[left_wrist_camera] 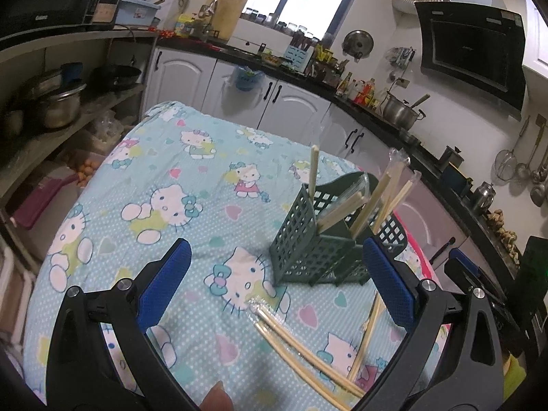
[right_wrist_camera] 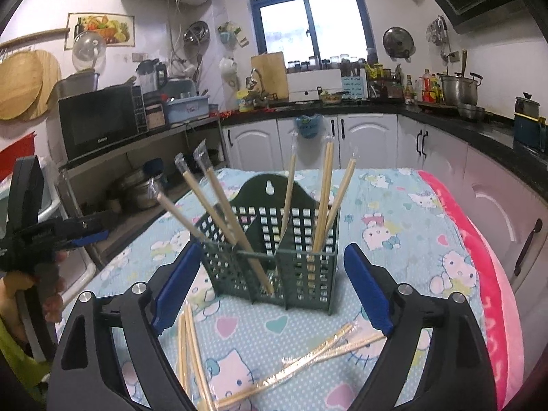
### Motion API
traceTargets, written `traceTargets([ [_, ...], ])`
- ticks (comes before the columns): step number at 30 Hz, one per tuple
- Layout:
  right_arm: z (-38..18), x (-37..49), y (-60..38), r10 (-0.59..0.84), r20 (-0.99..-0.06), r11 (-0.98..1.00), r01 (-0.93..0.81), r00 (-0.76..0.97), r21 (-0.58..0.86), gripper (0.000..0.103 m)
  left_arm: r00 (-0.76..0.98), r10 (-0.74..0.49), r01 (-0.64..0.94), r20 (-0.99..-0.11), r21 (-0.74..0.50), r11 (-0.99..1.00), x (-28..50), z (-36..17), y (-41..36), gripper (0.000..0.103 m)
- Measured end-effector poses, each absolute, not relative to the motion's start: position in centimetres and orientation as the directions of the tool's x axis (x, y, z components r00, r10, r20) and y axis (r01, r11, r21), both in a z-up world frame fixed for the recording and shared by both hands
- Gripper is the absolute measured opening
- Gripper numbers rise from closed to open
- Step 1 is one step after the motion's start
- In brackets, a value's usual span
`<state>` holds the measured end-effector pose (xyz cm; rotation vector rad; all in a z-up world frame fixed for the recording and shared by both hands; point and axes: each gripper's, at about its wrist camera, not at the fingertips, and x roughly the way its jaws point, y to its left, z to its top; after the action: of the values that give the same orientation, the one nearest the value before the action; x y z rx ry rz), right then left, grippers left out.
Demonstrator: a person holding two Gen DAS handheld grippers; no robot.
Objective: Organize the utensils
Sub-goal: 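Move both tools back down to the remaining chopsticks on the cloth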
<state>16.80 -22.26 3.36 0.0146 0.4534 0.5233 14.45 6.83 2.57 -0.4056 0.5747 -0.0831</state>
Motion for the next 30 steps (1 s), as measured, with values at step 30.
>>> traceTargets([
  [30, -0.5, 15.1, -23.1, 0.434, -0.569, 0.872, -0.485, 0.698, 0.071, 0.084, 0.743, -0.246, -0.026, -0.622, -0.395, 0.918, 13.3, -1.4, 5.0, 0.092],
])
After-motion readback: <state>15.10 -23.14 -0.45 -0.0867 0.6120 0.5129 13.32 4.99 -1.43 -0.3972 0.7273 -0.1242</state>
